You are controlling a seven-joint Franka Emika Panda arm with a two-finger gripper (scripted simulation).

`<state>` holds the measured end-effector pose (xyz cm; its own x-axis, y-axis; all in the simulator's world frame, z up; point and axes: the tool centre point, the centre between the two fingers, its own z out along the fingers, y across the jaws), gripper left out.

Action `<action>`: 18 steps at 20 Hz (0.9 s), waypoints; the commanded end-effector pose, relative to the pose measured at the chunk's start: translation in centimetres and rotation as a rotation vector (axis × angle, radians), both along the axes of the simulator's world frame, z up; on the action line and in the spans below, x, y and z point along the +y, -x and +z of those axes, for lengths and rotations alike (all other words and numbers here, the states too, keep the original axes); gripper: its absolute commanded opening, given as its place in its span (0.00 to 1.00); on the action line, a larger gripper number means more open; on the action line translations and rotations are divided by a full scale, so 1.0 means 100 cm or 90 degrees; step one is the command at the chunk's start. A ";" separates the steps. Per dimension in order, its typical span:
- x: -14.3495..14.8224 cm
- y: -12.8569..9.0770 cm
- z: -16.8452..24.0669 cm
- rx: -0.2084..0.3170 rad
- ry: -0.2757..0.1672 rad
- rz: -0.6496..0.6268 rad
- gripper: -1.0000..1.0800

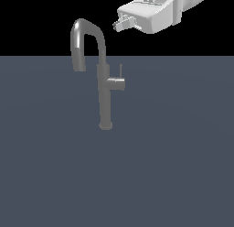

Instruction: Turn on the faucet by rotating a designated handle.

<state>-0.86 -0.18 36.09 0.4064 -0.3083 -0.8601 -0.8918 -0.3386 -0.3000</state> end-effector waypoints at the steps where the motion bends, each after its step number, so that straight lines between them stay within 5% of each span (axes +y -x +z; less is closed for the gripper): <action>1: -0.004 -0.010 -0.012 0.027 -0.034 -0.037 0.00; 11: -0.016 -0.042 -0.067 0.136 -0.166 -0.182 0.00; 18: -0.019 -0.053 -0.096 0.189 -0.231 -0.253 0.00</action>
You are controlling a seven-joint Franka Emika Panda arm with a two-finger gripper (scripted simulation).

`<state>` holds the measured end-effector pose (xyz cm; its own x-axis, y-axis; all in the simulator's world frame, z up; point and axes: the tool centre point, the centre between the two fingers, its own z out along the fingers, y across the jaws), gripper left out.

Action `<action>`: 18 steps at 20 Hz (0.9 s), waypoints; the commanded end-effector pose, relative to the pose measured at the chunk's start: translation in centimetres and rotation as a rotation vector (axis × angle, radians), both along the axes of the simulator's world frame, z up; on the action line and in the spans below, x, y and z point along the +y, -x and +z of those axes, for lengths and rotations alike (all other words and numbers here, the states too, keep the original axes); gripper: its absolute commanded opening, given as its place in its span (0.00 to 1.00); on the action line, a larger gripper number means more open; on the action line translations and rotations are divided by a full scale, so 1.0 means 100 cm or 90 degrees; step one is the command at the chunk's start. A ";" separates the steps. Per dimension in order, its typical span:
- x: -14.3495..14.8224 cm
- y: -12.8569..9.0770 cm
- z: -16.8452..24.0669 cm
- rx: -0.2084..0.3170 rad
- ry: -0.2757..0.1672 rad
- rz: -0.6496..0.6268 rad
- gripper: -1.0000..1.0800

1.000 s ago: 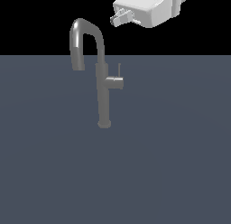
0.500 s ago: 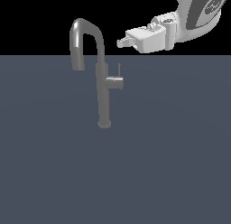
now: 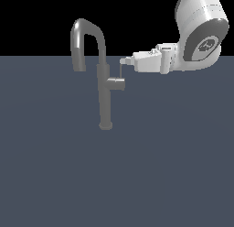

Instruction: Turn on the faucet by rotating a designated handle.

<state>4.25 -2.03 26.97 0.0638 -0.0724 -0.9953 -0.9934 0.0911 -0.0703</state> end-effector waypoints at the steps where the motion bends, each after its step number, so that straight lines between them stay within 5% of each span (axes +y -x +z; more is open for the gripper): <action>1: 0.000 -0.003 -0.008 0.015 -0.019 -0.021 0.00; 8: 0.000 -0.006 -0.020 0.036 -0.045 -0.049 0.00; 18: 0.002 0.005 -0.016 0.037 -0.046 -0.050 0.00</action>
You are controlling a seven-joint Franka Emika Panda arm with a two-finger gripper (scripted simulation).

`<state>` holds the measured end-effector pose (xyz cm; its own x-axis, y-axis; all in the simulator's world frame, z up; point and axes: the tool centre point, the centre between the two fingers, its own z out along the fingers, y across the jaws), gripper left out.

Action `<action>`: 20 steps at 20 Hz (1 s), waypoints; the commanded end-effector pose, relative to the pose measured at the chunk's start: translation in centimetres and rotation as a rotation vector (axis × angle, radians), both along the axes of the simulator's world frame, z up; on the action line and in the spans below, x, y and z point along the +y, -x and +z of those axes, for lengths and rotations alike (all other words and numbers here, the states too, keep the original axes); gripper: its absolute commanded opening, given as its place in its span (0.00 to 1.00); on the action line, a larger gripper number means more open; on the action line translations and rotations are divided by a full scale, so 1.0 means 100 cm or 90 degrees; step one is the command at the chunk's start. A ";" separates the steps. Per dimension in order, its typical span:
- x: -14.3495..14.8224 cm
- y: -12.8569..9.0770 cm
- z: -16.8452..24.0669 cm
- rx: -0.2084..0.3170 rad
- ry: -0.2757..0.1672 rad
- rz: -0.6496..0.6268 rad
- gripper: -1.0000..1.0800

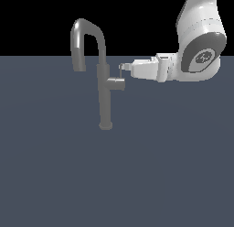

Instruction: Turn on the faucet by rotating a designated handle.

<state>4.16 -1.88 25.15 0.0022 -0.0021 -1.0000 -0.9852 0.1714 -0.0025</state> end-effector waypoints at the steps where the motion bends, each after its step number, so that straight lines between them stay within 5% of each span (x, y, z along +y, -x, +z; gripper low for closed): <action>1: 0.001 0.007 0.003 0.000 0.000 0.000 0.00; 18: 0.009 0.050 0.007 0.000 -0.001 -0.001 0.00; 20: 0.008 0.043 0.010 -0.007 0.002 -0.005 0.00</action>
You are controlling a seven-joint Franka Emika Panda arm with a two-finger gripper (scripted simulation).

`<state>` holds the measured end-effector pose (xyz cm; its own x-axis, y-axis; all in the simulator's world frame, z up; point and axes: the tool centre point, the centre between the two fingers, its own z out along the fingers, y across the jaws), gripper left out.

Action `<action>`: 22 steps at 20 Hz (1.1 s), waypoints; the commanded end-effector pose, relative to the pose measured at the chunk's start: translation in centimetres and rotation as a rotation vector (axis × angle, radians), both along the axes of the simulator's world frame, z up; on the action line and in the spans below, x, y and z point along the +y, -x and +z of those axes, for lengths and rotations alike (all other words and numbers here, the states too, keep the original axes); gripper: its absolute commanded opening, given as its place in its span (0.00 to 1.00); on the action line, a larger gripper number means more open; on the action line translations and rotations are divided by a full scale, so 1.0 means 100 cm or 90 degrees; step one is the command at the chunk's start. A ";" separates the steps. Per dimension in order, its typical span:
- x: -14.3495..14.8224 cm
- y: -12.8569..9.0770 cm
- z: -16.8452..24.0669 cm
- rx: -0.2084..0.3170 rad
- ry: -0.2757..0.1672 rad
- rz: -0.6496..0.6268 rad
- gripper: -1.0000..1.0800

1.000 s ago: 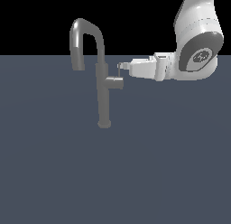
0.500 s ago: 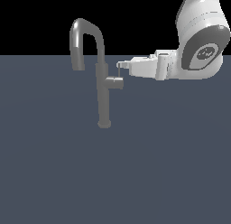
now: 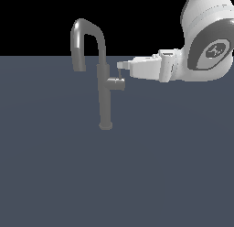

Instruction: Turn on the faucet by rotating a designated handle.

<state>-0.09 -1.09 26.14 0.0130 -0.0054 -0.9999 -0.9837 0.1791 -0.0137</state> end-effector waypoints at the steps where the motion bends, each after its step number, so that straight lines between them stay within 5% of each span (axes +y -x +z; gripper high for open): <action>1: 0.001 0.004 -0.002 0.001 0.000 0.001 0.00; 9: 0.006 0.035 -0.020 0.006 -0.003 0.004 0.00; 22: 0.007 0.043 -0.042 -0.011 -0.002 0.003 0.00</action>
